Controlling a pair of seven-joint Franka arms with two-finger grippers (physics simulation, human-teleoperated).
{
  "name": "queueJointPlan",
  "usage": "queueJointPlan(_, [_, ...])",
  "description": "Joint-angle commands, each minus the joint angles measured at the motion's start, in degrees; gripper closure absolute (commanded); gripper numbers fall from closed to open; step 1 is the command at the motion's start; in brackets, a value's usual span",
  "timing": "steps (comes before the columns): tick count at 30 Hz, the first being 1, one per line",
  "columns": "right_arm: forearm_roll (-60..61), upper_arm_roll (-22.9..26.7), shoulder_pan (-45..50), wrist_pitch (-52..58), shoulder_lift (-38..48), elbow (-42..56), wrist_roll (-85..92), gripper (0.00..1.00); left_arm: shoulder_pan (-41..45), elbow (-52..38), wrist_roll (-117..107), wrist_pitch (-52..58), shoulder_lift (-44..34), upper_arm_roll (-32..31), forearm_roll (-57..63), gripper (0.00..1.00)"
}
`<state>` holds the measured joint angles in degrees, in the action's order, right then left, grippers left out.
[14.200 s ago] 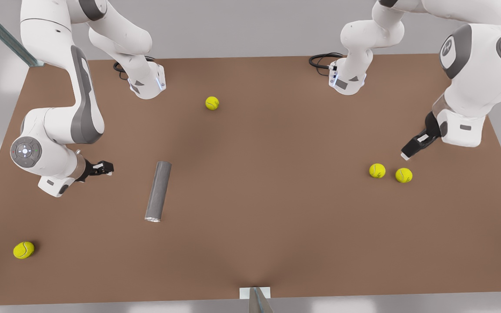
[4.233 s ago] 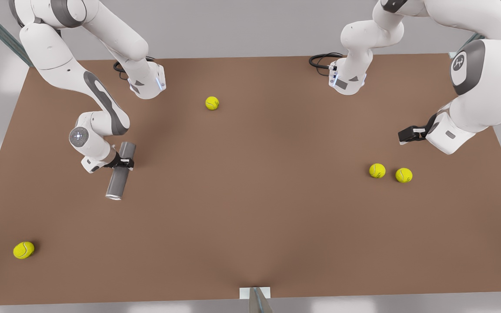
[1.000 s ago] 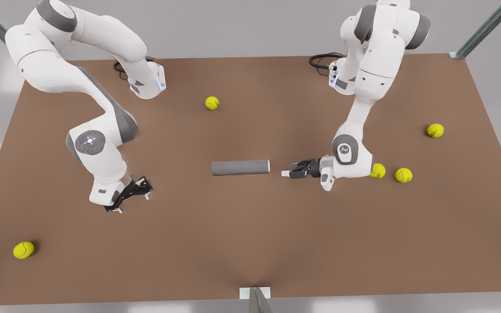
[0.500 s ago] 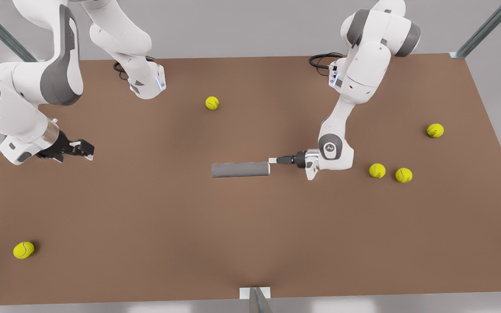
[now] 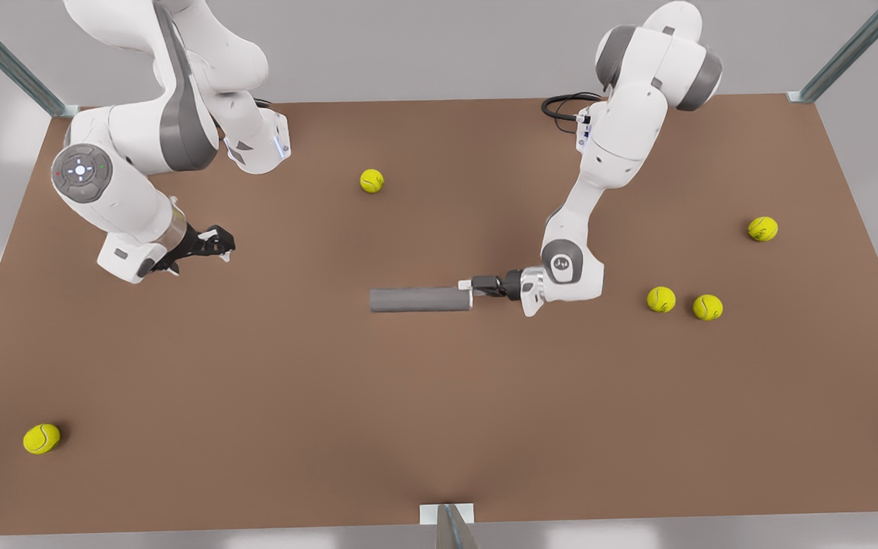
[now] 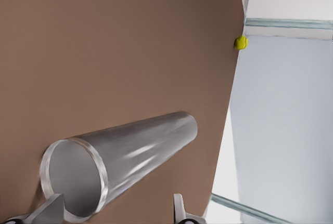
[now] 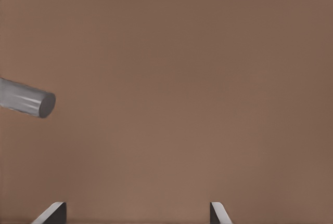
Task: Put the tennis tube upright
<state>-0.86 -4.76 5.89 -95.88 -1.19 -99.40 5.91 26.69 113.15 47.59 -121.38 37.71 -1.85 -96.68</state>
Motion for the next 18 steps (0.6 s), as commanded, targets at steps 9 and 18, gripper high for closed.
queueJointPlan(9, [0.77,0.01,-11.08,-2.12,-0.22,0.7,-0.28,0.0,2.31,-0.74,9.98,-0.79,0.61,0.01,-3.86,0.0])
queueJointPlan(18, [0.69,0.01,-11.16,0.17,-1.27,0.96,-1.08,0.0,2.05,-0.39,8.93,2.73,1.23,0.01,-5.27,0.51])
